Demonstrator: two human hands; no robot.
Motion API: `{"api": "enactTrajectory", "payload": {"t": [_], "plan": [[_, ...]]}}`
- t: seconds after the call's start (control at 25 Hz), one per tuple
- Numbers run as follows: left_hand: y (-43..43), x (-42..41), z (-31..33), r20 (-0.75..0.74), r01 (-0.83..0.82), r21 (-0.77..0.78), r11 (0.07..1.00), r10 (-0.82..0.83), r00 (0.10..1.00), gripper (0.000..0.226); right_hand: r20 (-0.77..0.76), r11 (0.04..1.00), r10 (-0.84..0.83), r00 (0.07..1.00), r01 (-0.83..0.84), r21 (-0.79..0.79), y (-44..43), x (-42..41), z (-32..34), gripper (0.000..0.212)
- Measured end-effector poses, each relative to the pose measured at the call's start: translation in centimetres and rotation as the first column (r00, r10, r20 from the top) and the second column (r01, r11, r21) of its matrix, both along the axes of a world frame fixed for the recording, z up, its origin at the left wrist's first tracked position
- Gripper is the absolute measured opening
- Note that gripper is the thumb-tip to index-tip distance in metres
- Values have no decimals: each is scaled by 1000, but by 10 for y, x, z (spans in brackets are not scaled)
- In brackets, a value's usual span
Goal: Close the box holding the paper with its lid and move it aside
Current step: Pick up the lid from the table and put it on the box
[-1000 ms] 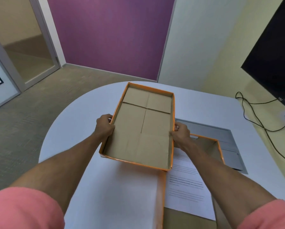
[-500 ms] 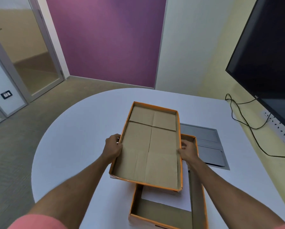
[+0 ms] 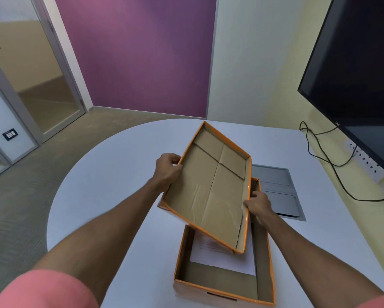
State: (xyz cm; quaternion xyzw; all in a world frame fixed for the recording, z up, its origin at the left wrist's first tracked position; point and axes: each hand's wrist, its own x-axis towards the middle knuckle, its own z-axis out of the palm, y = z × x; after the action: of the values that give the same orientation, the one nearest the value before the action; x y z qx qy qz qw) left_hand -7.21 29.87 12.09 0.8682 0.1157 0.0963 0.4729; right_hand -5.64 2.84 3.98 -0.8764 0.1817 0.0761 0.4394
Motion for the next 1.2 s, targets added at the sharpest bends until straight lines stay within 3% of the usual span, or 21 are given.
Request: {"api": "enactTrajectory", "payload": {"t": [0.08,0.2,0.4,0.52,0.64,0.72,0.8,0.88,1.0,1.2], "plan": [[-9,6,18,44,9,-6,1000,-9,999,33,71,999,-28,997,30,-38,9,7,19,38],[-28,13,41,116,18,2,1000,-19,993,31,215,999,42,976,-40,-15,31,18,60,57],[-71,18,62,146,30,13,999,-31,989,18,306,944,182,935,-253,213,69,41,126,55],[-93,20,63,153,26,22,999,-29,988,11,297,909,138,945,-240,342,79,50,146,42],[-112,13,68,202,54,-14,998,-50,978,19,268,889,52,962,-167,427,75,49,156,17],[-118,10,67,234,124,-108,986,-96,968,33,225,868,-56,973,-64,492,69,49,162,14],[-117,12,62,160,111,-314,943,-63,985,36,217,865,-119,969,-6,501,58,50,167,16],[-107,18,50,-16,7,-472,881,-17,1000,40,210,880,-107,972,-6,476,47,48,172,10],[-81,19,25,-259,-47,-434,900,-74,963,65,194,843,-70,978,-47,536,33,41,176,15],[-44,18,-6,-339,-76,-471,879,-100,935,74,202,741,-98,974,-64,669,18,33,174,24]]}}
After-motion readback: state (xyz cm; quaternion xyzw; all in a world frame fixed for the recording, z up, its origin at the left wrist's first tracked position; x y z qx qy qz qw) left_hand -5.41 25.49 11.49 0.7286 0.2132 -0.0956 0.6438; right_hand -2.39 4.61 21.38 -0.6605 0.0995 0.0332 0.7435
